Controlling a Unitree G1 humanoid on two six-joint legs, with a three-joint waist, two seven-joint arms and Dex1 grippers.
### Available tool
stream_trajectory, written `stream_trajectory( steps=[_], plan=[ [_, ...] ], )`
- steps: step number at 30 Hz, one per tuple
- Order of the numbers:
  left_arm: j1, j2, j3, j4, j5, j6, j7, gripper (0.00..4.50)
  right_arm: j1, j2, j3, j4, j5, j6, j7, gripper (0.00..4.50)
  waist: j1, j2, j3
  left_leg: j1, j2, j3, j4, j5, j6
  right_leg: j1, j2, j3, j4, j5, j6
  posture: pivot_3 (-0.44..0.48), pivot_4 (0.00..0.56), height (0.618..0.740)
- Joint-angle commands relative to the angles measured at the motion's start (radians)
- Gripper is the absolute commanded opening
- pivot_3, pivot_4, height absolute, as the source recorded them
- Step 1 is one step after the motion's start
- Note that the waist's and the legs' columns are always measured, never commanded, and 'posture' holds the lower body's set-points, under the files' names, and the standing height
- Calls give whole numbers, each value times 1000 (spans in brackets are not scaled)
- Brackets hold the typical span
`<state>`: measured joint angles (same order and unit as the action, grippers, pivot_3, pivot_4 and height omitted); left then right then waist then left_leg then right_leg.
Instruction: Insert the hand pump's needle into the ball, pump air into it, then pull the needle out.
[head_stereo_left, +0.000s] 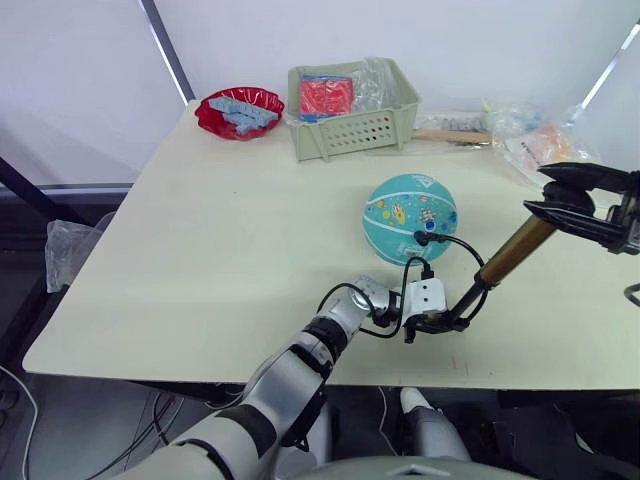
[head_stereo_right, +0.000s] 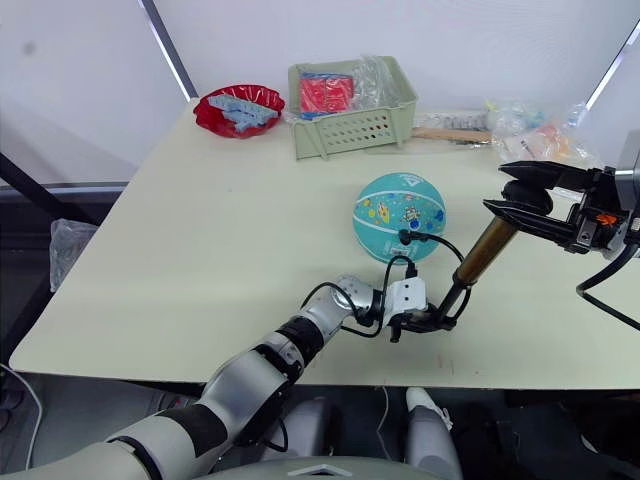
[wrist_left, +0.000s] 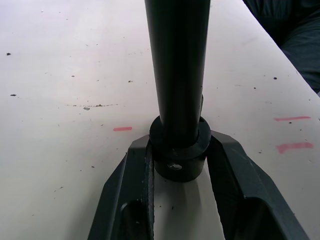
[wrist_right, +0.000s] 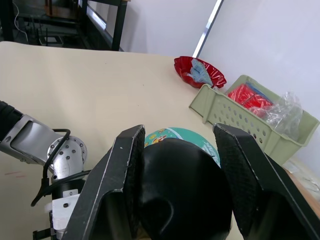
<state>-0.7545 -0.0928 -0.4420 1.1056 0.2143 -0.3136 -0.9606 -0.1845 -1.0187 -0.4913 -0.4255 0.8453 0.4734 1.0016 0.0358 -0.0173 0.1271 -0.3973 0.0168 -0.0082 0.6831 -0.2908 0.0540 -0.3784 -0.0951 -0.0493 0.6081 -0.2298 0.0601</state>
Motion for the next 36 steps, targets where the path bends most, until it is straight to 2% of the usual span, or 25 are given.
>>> stream_trajectory(
  steps=[1,9,25,32,36],
  plan=[
    [68,74,-69,126,106,82,4,1025,-28,-15,-76,-29,22,-7,-4,1680,0,0,0,0,0,0,0,0,0,0,0,0,0,0,0,0,150,738],
    [70,74,-67,125,103,86,9,1025,96,72,51,-30,-84,-71,30,1680,-1,-7,-5,1,0,-1,0,0,0,0,1,0,0,0,0,0,150,738],
    [73,71,-66,123,102,88,15,1025,264,290,385,168,-406,-381,73,1679,-15,-19,-19,3,2,-1,0,0,0,2,2,0,0,0,0,0,150,738],
    [74,73,-65,123,102,88,16,1025,291,351,442,273,-498,-494,68,1679,-18,-19,-21,4,2,-1,-1,0,0,2,2,0,0,0,0,0,150,738],
    [73,77,-65,123,102,88,14,1025,259,363,400,229,-431,-461,43,1679,-18,-18,-21,4,2,-2,-1,0,0,2,2,0,0,0,0,0,150,738]
  ],
)
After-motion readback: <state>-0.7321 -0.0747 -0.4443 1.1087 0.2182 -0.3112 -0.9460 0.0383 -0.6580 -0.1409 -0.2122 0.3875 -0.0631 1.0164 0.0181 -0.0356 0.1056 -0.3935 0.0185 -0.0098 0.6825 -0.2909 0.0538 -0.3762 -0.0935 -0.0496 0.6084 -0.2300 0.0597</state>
